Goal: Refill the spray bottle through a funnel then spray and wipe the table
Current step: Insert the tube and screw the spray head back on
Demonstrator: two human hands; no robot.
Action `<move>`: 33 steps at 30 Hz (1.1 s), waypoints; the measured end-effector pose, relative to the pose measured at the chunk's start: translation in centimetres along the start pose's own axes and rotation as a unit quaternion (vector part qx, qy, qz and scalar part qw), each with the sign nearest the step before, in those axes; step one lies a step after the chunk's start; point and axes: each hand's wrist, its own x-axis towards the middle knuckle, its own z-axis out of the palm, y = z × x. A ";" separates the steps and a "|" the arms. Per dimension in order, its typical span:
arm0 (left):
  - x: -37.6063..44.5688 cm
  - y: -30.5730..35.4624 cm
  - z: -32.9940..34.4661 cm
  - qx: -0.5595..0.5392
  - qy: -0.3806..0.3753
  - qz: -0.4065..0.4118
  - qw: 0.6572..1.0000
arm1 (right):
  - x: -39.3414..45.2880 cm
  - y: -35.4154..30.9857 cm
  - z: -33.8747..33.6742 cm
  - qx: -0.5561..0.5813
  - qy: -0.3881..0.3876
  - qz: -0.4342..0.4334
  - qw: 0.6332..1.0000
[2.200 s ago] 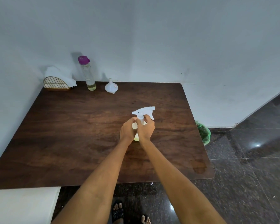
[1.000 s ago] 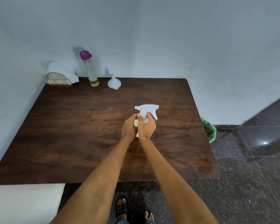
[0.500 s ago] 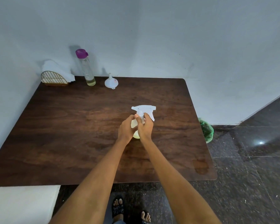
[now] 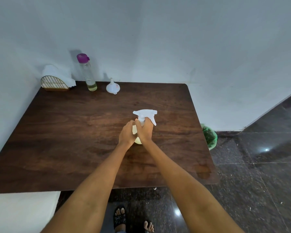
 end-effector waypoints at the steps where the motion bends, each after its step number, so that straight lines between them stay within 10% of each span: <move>1: 0.0 -0.1 -0.5 -0.013 -0.023 -0.006 1.000 | 0.1 -0.6 -0.4 0.010 -0.016 0.007 1.000; 11: -1.8 1.3 -5.1 -0.022 -0.147 -0.026 0.988 | 1.3 -9.8 -5.4 -0.126 -0.405 -0.018 0.905; 24: -6.7 4.4 -3.5 -0.002 0.075 -0.096 0.993 | -4.1 -9.3 -3.3 -0.036 -0.181 -0.142 0.973; 33: -9.3 5.0 -1.8 0.052 0.117 -0.158 0.979 | -6.2 -8.7 -1.6 0.052 -0.056 -0.019 0.997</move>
